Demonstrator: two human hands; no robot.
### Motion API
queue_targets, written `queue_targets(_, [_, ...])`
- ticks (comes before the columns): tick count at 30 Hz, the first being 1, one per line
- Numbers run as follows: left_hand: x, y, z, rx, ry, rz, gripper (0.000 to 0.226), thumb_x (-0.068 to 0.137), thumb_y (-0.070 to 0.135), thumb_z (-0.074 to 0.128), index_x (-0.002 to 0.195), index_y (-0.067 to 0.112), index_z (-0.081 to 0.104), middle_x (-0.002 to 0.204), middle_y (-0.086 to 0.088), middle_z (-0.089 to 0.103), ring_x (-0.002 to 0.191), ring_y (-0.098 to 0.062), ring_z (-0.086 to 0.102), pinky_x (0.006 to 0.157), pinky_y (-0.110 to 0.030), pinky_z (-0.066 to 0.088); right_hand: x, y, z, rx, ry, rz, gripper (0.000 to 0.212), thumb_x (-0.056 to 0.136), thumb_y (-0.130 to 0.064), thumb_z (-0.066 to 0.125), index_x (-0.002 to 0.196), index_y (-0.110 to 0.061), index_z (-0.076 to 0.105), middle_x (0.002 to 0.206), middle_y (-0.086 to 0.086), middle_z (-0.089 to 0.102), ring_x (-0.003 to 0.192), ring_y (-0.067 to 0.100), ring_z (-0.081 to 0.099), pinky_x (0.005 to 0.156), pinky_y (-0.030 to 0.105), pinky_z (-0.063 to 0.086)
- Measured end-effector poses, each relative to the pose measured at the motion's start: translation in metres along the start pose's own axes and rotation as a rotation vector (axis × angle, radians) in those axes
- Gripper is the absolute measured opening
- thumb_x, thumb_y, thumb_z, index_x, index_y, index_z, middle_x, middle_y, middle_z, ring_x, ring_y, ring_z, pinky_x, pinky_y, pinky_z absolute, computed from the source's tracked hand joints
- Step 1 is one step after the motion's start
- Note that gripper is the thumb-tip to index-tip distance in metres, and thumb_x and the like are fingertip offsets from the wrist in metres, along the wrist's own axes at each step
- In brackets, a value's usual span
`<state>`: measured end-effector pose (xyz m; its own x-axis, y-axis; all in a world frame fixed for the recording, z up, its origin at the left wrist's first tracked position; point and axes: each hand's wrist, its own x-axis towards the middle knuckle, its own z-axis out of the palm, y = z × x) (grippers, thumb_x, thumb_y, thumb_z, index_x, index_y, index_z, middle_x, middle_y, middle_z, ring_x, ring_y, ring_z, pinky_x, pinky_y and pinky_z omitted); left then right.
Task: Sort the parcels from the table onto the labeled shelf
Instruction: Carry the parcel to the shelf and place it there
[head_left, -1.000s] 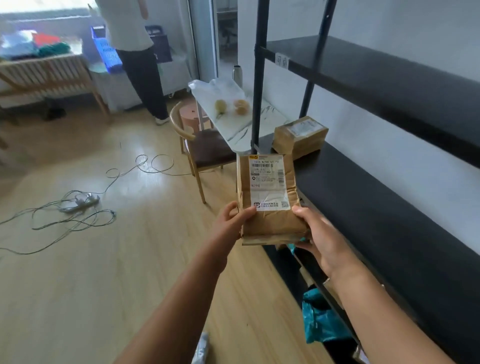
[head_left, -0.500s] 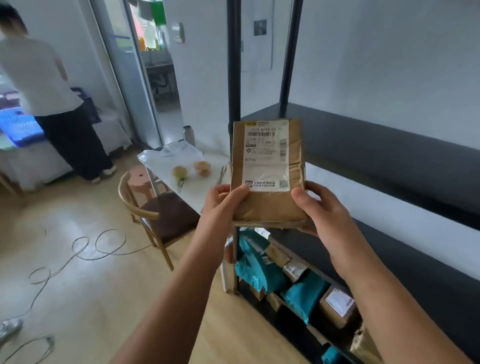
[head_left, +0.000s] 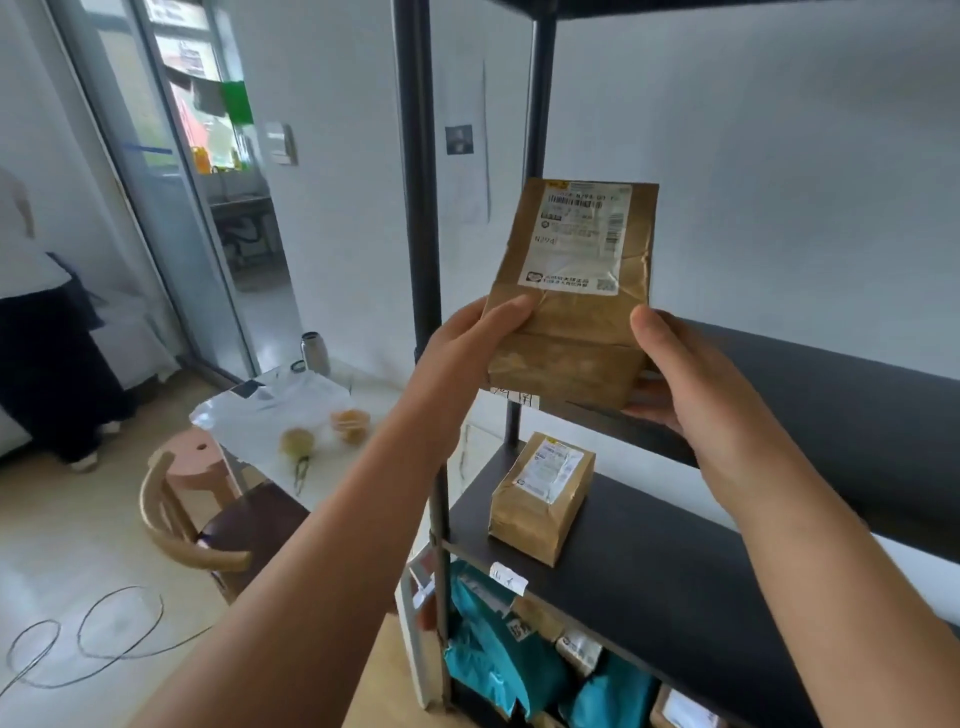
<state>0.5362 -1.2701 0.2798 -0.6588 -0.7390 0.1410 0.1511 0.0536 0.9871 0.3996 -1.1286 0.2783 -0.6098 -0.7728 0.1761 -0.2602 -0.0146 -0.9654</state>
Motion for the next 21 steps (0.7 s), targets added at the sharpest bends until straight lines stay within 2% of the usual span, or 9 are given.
queue_targets(2, [0.022,0.005,-0.005,0.023,-0.030,-0.007,0.040,0.093,0.043,0.064,0.123,0.017,0.067,0.096,0.005,0.075,0.082,-0.006,0.073,0.073,-0.019,0.055,0.015,-0.003,0.004,-0.007,0.043,0.007,0.072,0.074,-0.075,0.052,0.134,-0.035,0.054,0.130,-0.008,0.066,0.115,0.017,0.067,0.101,0.045,0.055])
queue_targets(4, [0.040,0.007,-0.006,0.041,-0.014,-0.027,0.050,0.090,0.047,0.065,0.130,0.017,0.061,0.112,-0.001,0.073,0.094,-0.012,0.072,0.077,-0.024,0.056,0.029,-0.005,0.008,-0.043,0.102,0.014,0.090,0.068,-0.082,0.055,0.140,-0.028,0.052,0.132,-0.004,0.066,0.114,0.017,0.068,0.100,0.043,0.056])
queue_targets(7, [0.072,0.007,-0.013,0.059,-0.033,-0.062,0.056,0.088,0.050,0.067,0.132,0.017,0.056,0.117,-0.003,0.072,0.102,-0.018,0.071,0.089,-0.034,0.058,0.053,-0.002,0.022,-0.144,0.218,0.050,0.103,0.061,-0.092,0.054,0.141,-0.027,0.049,0.135,-0.001,0.064,0.115,0.019,0.068,0.099,0.044,0.056])
queue_targets(10, [0.095,0.006,-0.022,0.088,-0.081,-0.077,0.057,0.089,0.050,0.065,0.132,0.014,0.056,0.115,-0.005,0.072,0.104,-0.022,0.070,0.098,-0.042,0.055,0.068,-0.003,0.040,-0.174,0.298,0.116,0.083,0.080,-0.082,0.047,0.137,-0.022,0.051,0.130,-0.001,0.065,0.109,0.018,0.068,0.095,0.040,0.057])
queue_targets(12, [0.107,0.004,-0.028,0.132,-0.127,-0.078,0.049,0.091,0.052,0.061,0.123,0.015,0.061,0.112,-0.006,0.072,0.106,-0.024,0.069,0.101,-0.043,0.052,0.075,-0.002,0.051,-0.202,0.373,0.155,0.069,0.090,-0.073,0.044,0.133,-0.020,0.055,0.125,-0.002,0.066,0.108,0.017,0.066,0.094,0.037,0.055])
queue_targets(14, [0.114,0.001,-0.033,0.161,-0.175,-0.089,0.041,0.093,0.053,0.057,0.112,0.018,0.065,0.110,-0.006,0.073,0.106,-0.025,0.069,0.101,-0.041,0.052,0.078,0.001,0.062,-0.225,0.445,0.179,0.067,0.091,-0.071,0.043,0.131,-0.020,0.059,0.126,-0.003,0.067,0.114,0.020,0.064,0.101,0.043,0.051])
queue_targets(16, [0.118,-0.004,-0.037,0.174,-0.210,-0.118,0.045,0.093,0.055,0.054,0.113,0.017,0.066,0.109,-0.005,0.074,0.103,-0.023,0.070,0.097,-0.038,0.053,0.081,0.003,0.070,-0.236,0.500,0.187,0.065,0.092,-0.070,0.041,0.128,-0.022,0.064,0.122,-0.004,0.069,0.114,0.019,0.063,0.104,0.047,0.050])
queue_targets(18, [0.122,-0.009,-0.038,0.181,-0.250,-0.141,0.047,0.094,0.058,0.050,0.113,0.017,0.064,0.107,-0.004,0.073,0.100,-0.022,0.069,0.094,-0.037,0.054,0.082,0.001,0.076,-0.254,0.537,0.198,0.056,0.099,-0.063,0.036,0.124,-0.022,0.065,0.116,-0.004,0.068,0.108,0.017,0.061,0.099,0.040,0.049])
queue_targets(21, [0.122,-0.012,-0.039,0.251,-0.278,-0.141,0.056,0.098,0.062,0.039,0.126,0.017,0.058,0.109,-0.003,0.065,0.102,-0.023,0.062,0.090,-0.035,0.050,0.085,-0.002,0.082,-0.286,0.550,0.219,0.062,0.099,-0.063,0.034,0.134,-0.019,0.061,0.124,0.000,0.066,0.108,0.016,0.058,0.090,0.034,0.044])
